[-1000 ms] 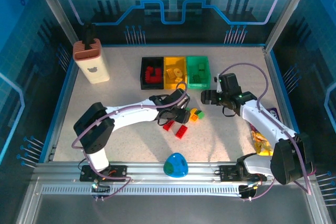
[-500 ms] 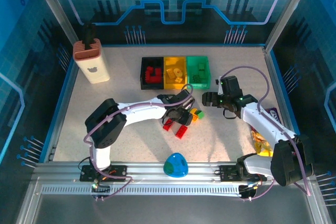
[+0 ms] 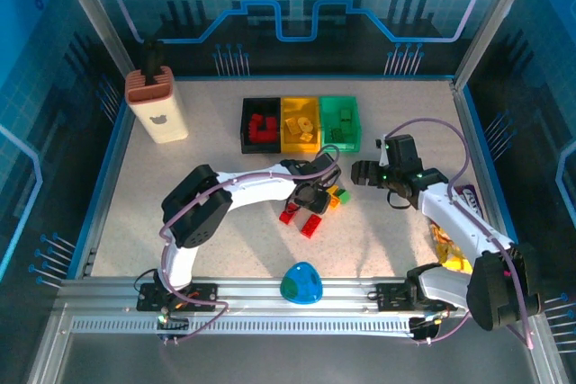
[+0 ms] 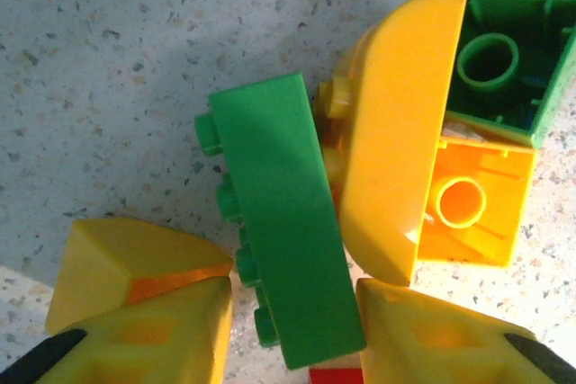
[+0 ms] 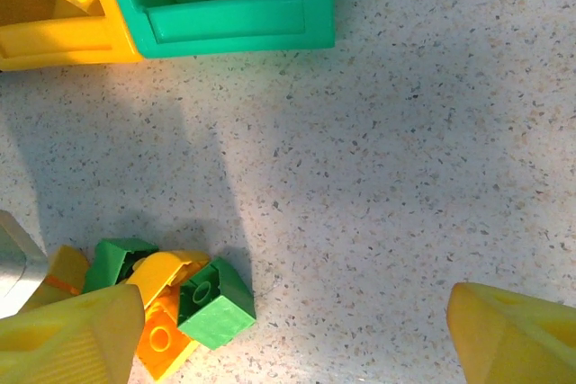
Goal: Sort the legos into containers by color
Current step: Pick up the lego from the center of the table, then place the lego in the container.
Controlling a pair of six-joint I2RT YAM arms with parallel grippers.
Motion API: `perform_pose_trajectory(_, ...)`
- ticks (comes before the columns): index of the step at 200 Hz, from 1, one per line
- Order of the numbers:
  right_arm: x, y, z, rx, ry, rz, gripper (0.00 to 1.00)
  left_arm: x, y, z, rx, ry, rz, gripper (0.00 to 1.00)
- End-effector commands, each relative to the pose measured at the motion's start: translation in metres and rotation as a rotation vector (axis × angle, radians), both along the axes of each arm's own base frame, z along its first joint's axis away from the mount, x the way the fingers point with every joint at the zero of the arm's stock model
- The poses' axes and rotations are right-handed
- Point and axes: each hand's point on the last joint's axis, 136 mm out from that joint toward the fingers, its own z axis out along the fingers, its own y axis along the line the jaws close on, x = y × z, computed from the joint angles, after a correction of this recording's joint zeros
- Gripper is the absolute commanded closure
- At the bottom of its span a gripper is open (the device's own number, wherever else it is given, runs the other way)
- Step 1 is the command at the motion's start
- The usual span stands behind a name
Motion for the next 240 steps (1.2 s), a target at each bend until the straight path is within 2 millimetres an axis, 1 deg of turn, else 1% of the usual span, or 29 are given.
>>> perform_pose_trajectory(1,-0.001,-0.004,0.004,0.020,-0.016,-0.020,0.12,0.005,0.001,-0.002,0.042,-0.014,-0.010,0.61)
perform_pose_trajectory(66,-0.004,-0.010,0.003,0.016,-0.017,-0.032,0.13,0.010,-0.007,0.004,0.024,-0.030,-0.021,0.64)
perform_pose_trajectory(88,-0.005,-0.011,0.003,0.018,-0.016,-0.035,0.13,0.014,-0.003,0.005,0.055,-0.039,-0.011,0.69)
perform_pose_trajectory(107,-0.006,-0.013,0.004,0.014,-0.020,-0.038,0.13,0.018,0.002,0.012,0.081,-0.063,-0.001,0.74)
perform_pose_trajectory(135,-0.006,-0.013,0.004,0.025,-0.019,-0.041,0.13,0.020,0.003,0.028,0.067,-0.084,-0.001,0.78)
perform_pose_trajectory(151,-0.007,-0.013,0.002,0.026,-0.015,-0.041,0.14,0.022,0.004,0.039,0.054,-0.097,0.006,0.78)
perform_pose_trajectory(188,-0.008,-0.014,0.001,0.026,-0.013,-0.042,0.14,0.032,0.005,0.070,0.005,-0.144,0.026,0.78)
perform_pose_trajectory(212,-0.010,-0.015,0.001,0.023,-0.012,-0.044,0.14,0.046,0.007,0.090,-0.039,-0.182,0.056,0.78)
perform_pose_trajectory(240,-0.014,-0.016,-0.002,0.031,-0.005,-0.051,0.14,0.072,0.013,0.108,-0.082,-0.223,0.102,0.78)
